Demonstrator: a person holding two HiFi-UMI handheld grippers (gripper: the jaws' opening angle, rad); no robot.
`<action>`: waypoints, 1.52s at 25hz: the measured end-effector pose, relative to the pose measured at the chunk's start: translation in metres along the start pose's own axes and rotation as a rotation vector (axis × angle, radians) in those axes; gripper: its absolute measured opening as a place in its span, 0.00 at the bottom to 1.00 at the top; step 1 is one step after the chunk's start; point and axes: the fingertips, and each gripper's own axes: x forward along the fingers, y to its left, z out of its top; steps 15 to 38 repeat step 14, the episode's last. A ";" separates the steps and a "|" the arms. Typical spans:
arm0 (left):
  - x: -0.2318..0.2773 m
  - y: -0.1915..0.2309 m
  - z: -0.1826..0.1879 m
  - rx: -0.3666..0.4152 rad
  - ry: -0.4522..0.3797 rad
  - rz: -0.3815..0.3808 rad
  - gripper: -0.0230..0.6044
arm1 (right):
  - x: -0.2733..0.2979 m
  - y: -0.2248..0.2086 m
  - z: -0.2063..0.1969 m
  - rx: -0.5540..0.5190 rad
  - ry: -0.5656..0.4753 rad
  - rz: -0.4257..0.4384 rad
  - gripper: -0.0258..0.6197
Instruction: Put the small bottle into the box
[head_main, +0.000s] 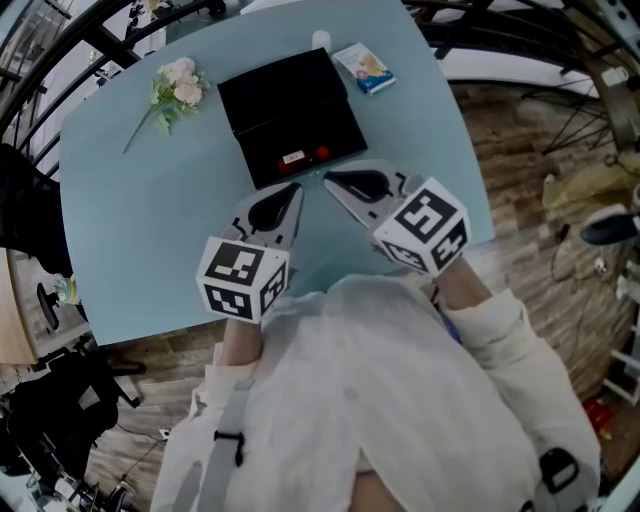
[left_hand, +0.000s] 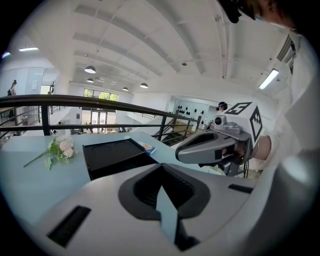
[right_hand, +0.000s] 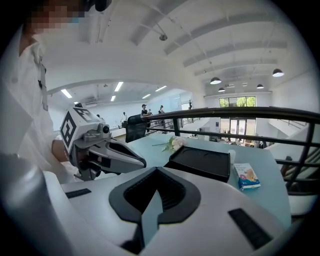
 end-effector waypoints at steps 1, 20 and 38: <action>0.000 0.000 0.000 0.000 -0.002 -0.002 0.04 | 0.001 0.001 -0.002 -0.012 0.014 0.008 0.04; 0.007 0.005 0.003 -0.022 -0.007 -0.001 0.04 | 0.006 -0.005 0.000 -0.078 0.077 0.045 0.04; 0.007 0.005 0.003 -0.022 -0.007 -0.001 0.04 | 0.006 -0.005 0.000 -0.078 0.077 0.045 0.04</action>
